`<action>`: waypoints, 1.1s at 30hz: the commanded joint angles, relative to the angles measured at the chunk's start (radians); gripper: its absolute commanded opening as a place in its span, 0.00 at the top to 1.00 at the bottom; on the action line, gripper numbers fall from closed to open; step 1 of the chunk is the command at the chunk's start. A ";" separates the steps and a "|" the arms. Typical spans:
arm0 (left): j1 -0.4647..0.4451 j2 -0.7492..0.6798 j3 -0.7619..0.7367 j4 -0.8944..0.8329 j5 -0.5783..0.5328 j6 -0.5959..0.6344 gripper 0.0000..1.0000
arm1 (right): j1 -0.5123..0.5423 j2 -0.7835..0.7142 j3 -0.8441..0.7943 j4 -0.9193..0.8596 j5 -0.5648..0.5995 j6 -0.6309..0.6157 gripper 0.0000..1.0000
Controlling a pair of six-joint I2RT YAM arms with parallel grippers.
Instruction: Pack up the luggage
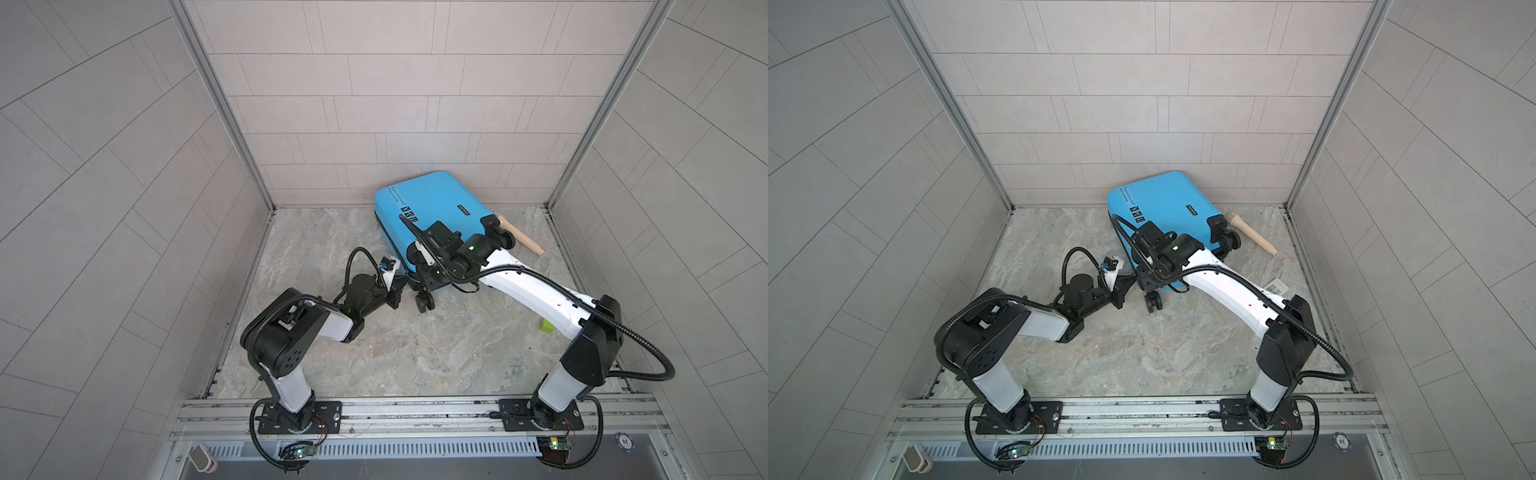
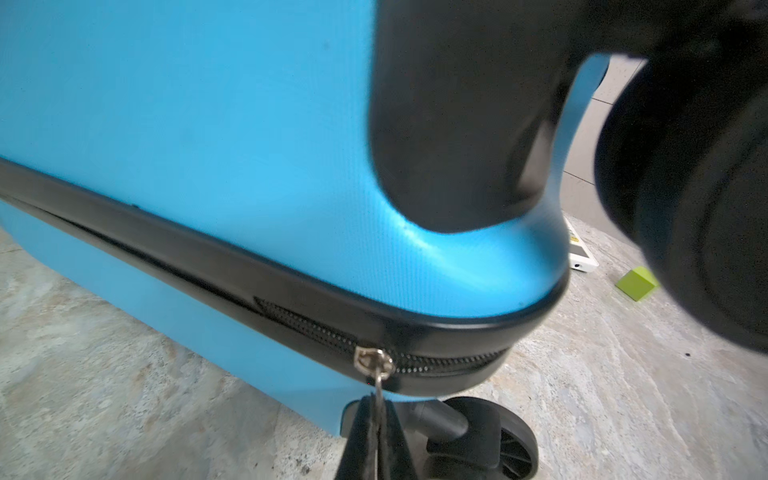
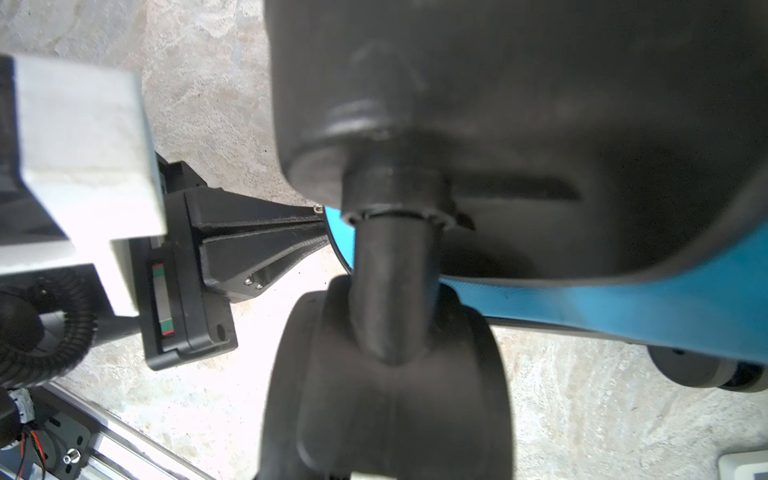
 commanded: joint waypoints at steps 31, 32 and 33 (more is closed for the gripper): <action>-0.175 -0.159 0.082 -0.123 0.197 -0.080 1.00 | -0.007 -0.058 0.034 0.289 -0.044 -0.099 1.00; -0.187 -0.164 0.082 -0.122 0.190 -0.080 1.00 | -0.012 -0.061 0.021 0.305 -0.053 -0.090 1.00; -0.195 -0.167 0.083 -0.121 0.184 -0.080 1.00 | -0.015 -0.064 0.010 0.319 -0.055 -0.083 1.00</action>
